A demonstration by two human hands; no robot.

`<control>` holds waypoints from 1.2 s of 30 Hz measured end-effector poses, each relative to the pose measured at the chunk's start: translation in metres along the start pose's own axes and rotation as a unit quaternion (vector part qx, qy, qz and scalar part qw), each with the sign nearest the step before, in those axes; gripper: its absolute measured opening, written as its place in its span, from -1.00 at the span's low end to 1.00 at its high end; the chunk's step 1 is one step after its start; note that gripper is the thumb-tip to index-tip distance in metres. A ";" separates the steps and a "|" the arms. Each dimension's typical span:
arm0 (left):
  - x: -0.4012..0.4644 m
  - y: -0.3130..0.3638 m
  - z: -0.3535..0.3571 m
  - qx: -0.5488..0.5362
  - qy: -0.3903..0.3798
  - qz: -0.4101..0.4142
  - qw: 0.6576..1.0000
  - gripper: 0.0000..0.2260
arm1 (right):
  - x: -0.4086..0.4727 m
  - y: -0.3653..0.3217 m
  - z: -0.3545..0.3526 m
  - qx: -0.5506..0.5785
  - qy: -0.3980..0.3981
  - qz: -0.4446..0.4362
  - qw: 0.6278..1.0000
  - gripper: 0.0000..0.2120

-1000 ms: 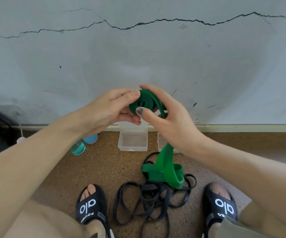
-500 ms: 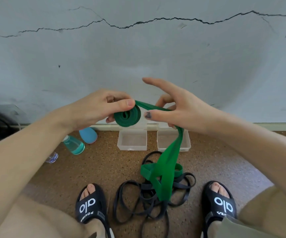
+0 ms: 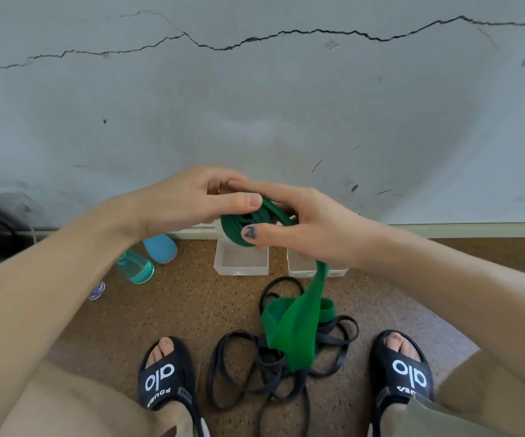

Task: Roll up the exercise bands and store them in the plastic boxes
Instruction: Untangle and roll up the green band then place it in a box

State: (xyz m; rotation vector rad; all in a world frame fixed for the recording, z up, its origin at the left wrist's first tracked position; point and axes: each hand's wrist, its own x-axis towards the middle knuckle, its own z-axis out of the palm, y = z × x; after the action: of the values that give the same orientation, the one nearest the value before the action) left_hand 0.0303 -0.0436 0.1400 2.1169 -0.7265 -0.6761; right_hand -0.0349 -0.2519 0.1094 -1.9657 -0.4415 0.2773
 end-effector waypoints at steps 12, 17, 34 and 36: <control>0.003 -0.008 -0.005 0.019 0.048 0.029 0.998 -0.74 | -0.003 -0.002 -0.032 -0.212 0.056 0.005 0.976 -0.52; 0.008 -0.011 0.000 -0.078 0.073 0.025 0.994 -0.69 | -0.005 0.014 0.003 -0.068 0.110 -0.026 0.991 -0.49; -0.001 -0.009 -0.003 -0.056 0.009 -0.004 0.998 -0.58 | -0.004 -0.006 -0.028 -0.194 0.017 0.024 0.980 -0.22; -0.001 -0.009 -0.006 -0.055 0.020 0.002 0.998 -0.64 | -0.006 -0.007 -0.037 -0.212 0.040 0.026 0.976 -0.33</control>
State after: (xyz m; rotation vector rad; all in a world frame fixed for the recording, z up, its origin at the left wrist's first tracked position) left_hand 0.0358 -0.0351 0.1358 2.0228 -0.6566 -0.6563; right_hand -0.0268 -0.2824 0.1310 -2.3983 -0.4219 0.1434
